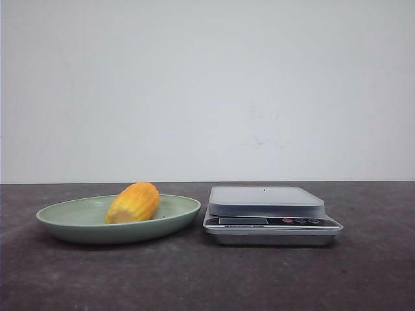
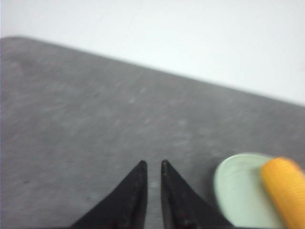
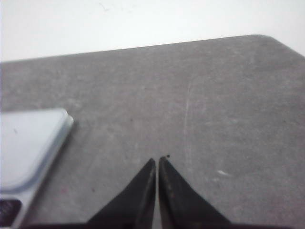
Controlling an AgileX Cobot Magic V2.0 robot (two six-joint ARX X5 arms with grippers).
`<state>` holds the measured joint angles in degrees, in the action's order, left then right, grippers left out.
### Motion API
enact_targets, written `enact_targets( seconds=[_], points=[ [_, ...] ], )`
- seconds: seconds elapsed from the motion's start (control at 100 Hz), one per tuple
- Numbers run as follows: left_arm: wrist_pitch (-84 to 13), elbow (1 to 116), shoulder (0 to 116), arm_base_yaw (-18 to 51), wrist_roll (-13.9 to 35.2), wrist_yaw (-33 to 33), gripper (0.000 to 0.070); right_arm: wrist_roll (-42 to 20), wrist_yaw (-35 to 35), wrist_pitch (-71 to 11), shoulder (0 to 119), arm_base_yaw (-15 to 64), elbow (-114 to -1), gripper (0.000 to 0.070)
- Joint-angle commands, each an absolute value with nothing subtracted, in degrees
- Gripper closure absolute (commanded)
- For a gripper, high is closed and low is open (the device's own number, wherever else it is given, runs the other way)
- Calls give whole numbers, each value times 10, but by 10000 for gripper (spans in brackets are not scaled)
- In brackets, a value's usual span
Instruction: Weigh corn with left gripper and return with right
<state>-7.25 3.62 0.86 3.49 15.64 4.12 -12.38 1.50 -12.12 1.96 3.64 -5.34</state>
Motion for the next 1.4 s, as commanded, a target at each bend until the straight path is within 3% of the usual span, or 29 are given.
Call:
enact_targets(
  seconds=[0.0, 0.22, 0.26, 0.3, 0.35, 0.38, 0.4, 0.68, 1.02, 1.39],
  points=[
    [-74, 79, 30, 34, 198, 33, 685, -185, 14, -112, 41, 37, -101, 697],
    [-84, 246, 180, 34, 194, 25, 684, -171, -19, -132, 203, 37, -250, 697],
    [-90, 279, 209, 34, 183, 14, 646, -167, -30, -138, 232, 37, -277, 679],
    [-100, 312, 238, 34, 178, 0, 523, -164, -42, -144, 258, 37, -302, 578],
    [-118, 349, 270, 34, 175, -19, 325, -159, -61, -148, 286, 37, -330, 369],
    [-127, 368, 289, 34, 173, -29, 272, -156, -69, -149, 302, 37, -344, 260],
    [-132, 380, 301, 34, 172, -36, 269, -156, -74, -150, 311, 37, -353, 228],
    [-137, 438, 447, 97, 172, -75, 278, -119, -121, -210, 399, 57, -462, 234],
    [-30, 438, 680, 247, 176, -5, 275, -111, -120, -228, 437, 99, -510, 234],
    [30, 448, 854, 322, 198, 60, 223, -112, -117, -233, 437, 100, -510, 234]
  ],
)
